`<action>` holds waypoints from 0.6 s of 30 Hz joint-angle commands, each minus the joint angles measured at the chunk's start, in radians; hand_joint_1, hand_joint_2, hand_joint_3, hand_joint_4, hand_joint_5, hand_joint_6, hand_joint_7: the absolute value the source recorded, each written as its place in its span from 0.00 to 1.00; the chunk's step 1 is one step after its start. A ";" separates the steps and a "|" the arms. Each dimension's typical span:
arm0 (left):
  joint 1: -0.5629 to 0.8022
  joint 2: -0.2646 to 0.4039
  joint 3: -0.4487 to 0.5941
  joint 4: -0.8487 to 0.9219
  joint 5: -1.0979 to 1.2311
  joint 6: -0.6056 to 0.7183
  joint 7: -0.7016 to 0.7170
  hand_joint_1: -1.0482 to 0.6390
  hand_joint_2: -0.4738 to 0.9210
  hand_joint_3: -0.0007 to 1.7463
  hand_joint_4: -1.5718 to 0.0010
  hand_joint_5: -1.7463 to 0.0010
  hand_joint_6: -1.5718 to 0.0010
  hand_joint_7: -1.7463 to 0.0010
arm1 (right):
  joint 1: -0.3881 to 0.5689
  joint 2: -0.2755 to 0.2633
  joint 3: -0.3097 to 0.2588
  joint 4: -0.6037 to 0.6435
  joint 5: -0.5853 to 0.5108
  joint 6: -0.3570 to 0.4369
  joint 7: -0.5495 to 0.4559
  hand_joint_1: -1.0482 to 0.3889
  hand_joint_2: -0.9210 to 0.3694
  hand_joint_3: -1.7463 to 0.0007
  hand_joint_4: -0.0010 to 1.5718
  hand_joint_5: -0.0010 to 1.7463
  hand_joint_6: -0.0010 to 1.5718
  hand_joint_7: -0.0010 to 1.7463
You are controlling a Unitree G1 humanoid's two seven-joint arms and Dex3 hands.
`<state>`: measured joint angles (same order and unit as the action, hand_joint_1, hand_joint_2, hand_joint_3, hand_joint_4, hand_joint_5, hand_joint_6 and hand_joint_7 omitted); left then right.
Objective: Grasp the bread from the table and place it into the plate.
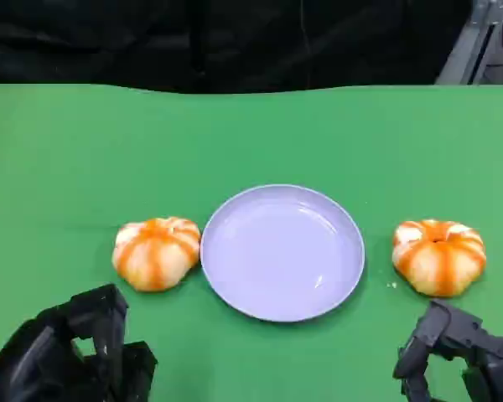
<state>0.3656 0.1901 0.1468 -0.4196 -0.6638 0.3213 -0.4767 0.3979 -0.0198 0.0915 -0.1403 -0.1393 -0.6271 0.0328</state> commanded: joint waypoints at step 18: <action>0.007 0.011 0.007 -0.012 0.000 -0.001 -0.001 0.73 0.75 0.96 0.32 0.00 0.40 0.00 | 0.006 -0.008 0.000 -0.007 0.015 -0.005 -0.001 0.66 0.30 0.32 0.53 1.00 0.47 0.90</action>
<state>0.3690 0.1902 0.1469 -0.4200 -0.6620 0.3213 -0.4767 0.4001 -0.0199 0.0926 -0.1405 -0.1381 -0.6272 0.0331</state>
